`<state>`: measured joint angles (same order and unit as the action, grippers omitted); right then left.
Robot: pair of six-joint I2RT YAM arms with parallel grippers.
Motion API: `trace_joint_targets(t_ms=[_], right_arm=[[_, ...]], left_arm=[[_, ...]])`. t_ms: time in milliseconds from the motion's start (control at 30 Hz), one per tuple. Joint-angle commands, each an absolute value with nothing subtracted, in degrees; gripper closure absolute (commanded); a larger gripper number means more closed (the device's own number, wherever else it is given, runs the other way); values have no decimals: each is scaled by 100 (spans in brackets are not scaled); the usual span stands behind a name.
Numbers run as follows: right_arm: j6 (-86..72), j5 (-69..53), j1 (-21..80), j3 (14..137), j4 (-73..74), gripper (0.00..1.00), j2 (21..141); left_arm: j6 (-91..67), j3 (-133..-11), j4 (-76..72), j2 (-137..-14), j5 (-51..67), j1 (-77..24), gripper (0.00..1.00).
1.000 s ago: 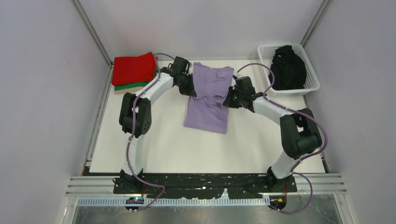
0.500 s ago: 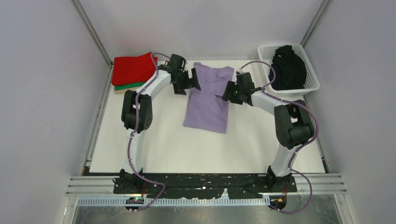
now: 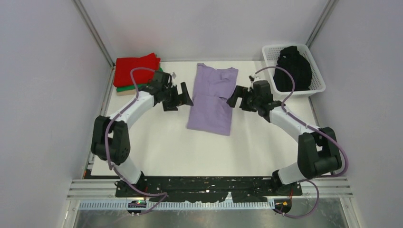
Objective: Fold and stack the t-shirts
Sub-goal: Fold the folded rectangular tshirt in 1/3 of the way, then grab one side of the 2/3 rectangular tshirt with both arms
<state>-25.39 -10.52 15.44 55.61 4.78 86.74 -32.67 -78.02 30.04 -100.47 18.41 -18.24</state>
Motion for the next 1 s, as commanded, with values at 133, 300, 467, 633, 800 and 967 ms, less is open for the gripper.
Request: trace_joint_targets(t_ms=[133, 300, 467, 633, 800, 967], right_arm=[[-2700, -1725, 2126, 3900, 497, 4, 7572], [-3061, -1787, 2354, 3587, 429, 1, 7656], [-3363, -1790, 2413, 3407, 170, 4, 7893], [-3392, -1627, 2497, 3410, 154, 20, 8116], [-3430, -1557, 2511, 3435, 89, 35, 8369], [-3433, -1433, 2522, 3467, 35, 53, 8603]], left_arm=[[-3668, -5736, 2040, -9100, 2280, -1970, 3], [-3676, -5884, 2018, -9688, 2581, -2100, 15], [-3728, -6050, 2012, -10189, 2652, -2179, 36], [-3719, -6102, 2063, -10392, 2427, -2182, 54], [-3707, -6179, 2110, -10574, 2450, -2180, 79], [-3707, -6243, 2121, -10679, 2409, -2180, 100]])
